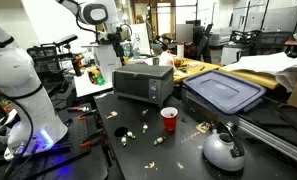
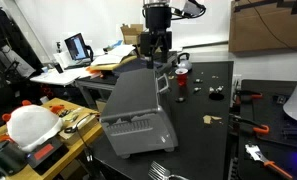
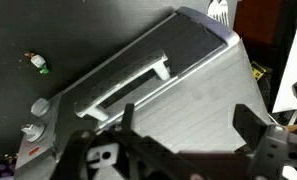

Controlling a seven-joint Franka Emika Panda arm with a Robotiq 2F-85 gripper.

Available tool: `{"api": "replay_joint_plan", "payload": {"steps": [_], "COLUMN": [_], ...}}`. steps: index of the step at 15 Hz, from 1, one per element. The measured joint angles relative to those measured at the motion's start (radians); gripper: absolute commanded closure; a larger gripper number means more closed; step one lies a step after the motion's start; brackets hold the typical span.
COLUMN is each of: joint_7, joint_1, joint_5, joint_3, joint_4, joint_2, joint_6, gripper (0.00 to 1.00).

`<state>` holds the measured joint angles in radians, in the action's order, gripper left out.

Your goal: Put one sweet in the cup

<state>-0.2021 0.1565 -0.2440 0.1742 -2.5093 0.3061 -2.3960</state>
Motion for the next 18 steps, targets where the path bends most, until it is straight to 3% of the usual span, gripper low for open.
{"api": "replay_joint_plan", "payload": {"steps": [6, 18], "joint_7": [0.0, -0.003], "joint_1": [-0.007, -0.086], "joint_5": [0.0, 0.002], "joint_3": [-0.016, -0.069], "joint_4": [0.0, 0.0], "joint_2": [-0.001, -0.006], "joint_6": [0.0, 0.0], "gripper": [0.0, 0.0]}}
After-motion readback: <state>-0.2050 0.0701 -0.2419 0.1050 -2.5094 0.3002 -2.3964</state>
